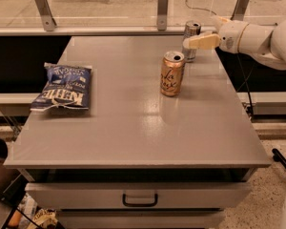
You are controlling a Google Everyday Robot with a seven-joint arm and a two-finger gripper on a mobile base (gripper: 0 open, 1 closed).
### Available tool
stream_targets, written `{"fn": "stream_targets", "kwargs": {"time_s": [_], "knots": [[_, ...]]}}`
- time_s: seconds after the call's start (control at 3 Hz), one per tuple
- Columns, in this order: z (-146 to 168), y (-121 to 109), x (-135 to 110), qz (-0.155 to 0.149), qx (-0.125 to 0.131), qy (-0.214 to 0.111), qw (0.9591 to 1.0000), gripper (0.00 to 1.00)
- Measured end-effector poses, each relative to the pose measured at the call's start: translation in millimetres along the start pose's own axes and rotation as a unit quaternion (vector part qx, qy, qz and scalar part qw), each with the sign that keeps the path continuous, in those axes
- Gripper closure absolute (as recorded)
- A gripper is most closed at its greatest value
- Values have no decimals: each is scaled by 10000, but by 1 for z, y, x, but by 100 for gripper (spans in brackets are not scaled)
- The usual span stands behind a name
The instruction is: Move redbull can near blue chip bag
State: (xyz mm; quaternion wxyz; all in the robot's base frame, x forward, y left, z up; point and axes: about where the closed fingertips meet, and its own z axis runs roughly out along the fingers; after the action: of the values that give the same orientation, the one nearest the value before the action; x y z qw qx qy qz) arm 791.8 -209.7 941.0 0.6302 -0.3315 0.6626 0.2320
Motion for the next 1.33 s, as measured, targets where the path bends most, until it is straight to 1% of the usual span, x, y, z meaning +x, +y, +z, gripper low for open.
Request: {"fn": "stream_targets", "kwargs": {"time_s": [0.33,0.67,1.0,1.33], "knots": [[14,0,4,185,-193,27,9996,0],[25,-1,8,298,-339,17,9990,0],[32,-2,11,357,-404,-17,9985,3],[36,0,12,363,-429,-15,9984,26]]}}
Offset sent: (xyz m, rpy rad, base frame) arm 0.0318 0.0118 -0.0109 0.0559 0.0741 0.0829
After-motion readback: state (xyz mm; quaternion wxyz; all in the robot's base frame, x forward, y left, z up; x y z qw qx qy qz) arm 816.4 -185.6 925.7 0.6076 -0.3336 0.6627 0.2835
